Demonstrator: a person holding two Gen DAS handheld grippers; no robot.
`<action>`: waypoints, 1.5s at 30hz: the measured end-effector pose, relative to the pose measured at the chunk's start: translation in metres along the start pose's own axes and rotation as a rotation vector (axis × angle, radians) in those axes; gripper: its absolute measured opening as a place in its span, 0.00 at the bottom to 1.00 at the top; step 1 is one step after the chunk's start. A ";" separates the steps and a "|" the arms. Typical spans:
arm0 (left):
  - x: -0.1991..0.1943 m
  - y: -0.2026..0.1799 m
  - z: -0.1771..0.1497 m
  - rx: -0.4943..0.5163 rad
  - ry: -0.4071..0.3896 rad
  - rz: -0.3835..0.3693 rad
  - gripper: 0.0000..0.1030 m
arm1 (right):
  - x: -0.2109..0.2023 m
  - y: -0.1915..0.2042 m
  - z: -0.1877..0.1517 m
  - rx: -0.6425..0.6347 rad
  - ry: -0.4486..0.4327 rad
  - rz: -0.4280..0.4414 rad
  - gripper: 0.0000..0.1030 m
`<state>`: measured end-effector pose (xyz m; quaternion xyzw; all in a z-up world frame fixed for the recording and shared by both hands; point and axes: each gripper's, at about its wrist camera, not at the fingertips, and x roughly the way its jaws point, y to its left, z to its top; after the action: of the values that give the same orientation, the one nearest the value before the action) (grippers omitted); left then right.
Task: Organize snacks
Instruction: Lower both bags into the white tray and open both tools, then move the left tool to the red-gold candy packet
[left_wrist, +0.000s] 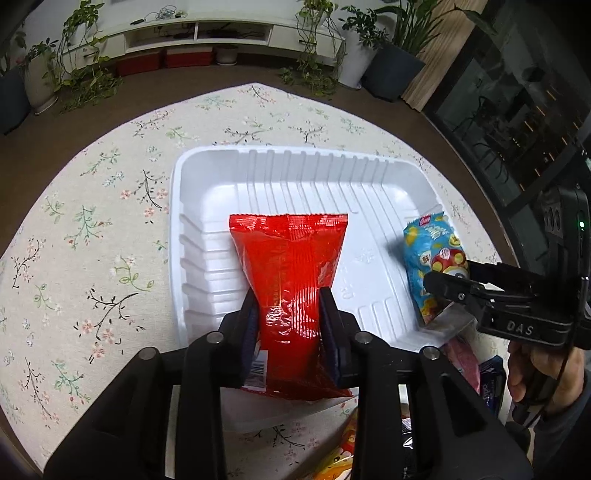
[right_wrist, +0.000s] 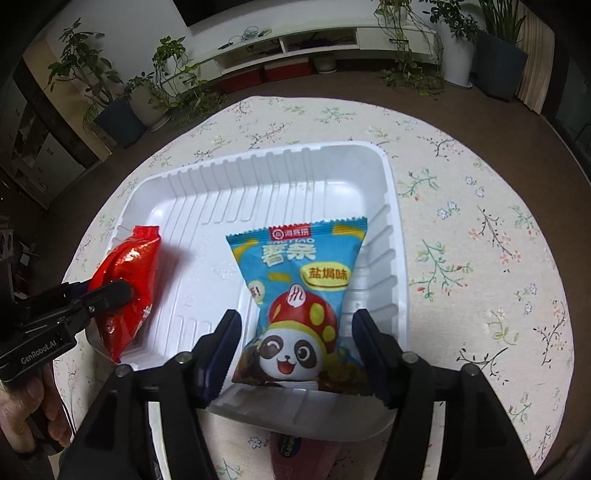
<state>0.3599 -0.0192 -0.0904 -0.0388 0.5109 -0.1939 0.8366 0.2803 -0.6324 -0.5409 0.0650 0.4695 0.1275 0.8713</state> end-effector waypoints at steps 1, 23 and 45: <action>-0.003 0.000 0.000 -0.004 -0.006 0.002 0.38 | -0.004 0.002 0.000 -0.001 -0.011 0.002 0.71; -0.183 -0.048 -0.153 0.211 -0.362 0.140 1.00 | -0.143 -0.020 -0.126 0.302 -0.215 0.539 1.00; -0.141 -0.098 -0.280 0.262 -0.069 0.040 0.98 | -0.160 0.017 -0.250 0.158 -0.202 0.110 0.90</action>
<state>0.0320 -0.0212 -0.0790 0.0743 0.4527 -0.2409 0.8553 -0.0152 -0.6629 -0.5462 0.1717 0.3838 0.1306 0.8979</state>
